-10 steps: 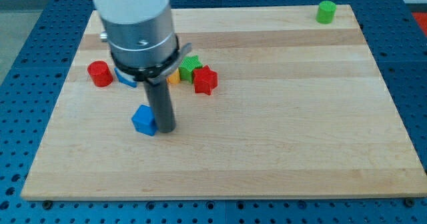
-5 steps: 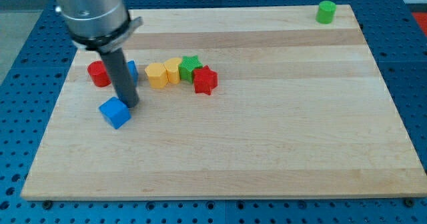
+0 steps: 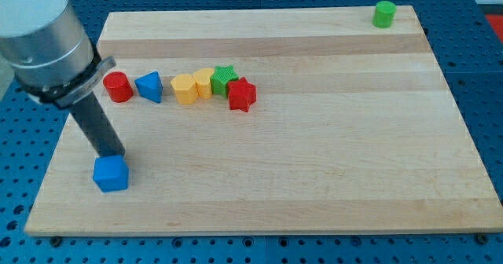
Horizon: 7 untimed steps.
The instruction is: Move the cube towards the bottom left side
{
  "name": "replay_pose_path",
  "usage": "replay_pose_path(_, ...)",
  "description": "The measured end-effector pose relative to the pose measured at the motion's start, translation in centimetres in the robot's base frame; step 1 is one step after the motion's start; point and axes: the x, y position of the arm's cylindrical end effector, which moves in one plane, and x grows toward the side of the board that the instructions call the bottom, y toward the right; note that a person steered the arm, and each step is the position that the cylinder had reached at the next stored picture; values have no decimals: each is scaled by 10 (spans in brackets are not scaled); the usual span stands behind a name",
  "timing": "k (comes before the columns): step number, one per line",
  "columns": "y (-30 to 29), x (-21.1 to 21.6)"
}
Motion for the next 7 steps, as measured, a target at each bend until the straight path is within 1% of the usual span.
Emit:
replay_pose_path(1, 0, 8)
replay_pose_path(2, -12, -11)
replay_pose_path(3, -59, -26)
replay_pose_path(4, -94, -48)
replay_pose_path(5, -94, -65)
replay_pose_path(7, -93, -140)
